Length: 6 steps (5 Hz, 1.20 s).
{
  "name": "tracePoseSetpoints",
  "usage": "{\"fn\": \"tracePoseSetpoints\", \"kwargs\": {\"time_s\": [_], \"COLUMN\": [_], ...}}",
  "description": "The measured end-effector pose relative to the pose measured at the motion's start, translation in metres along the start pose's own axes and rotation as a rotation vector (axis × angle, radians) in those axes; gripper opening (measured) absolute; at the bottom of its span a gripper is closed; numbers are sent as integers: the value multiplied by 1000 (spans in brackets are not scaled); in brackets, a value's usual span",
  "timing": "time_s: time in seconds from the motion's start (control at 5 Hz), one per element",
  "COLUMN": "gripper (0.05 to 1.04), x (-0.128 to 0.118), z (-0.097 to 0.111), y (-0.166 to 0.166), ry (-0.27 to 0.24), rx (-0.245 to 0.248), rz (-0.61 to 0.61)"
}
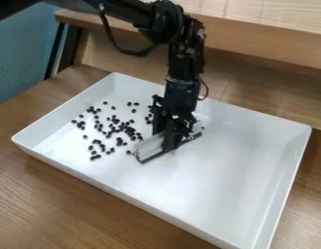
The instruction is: Sweep into pile
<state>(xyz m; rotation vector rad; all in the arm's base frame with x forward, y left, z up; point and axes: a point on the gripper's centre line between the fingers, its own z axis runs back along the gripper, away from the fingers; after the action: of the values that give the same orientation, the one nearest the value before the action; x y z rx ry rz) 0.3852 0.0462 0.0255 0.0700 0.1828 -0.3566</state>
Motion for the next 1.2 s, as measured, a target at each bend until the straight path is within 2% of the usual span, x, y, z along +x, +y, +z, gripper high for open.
{"fn": "tracePoseSetpoints", "kwargs": {"time_s": [0.6,0.8,1.0,1.2], "gripper": [395,395,395,395], "x": [-29,-41,-42,-41], "z": [-7,-10,-10,-7], "y": [50,64,68,77], "ry": [-1,-11,-27,-49], "rx": [-25,-63,-91,-90], "rz": [171,253,293,317]}}
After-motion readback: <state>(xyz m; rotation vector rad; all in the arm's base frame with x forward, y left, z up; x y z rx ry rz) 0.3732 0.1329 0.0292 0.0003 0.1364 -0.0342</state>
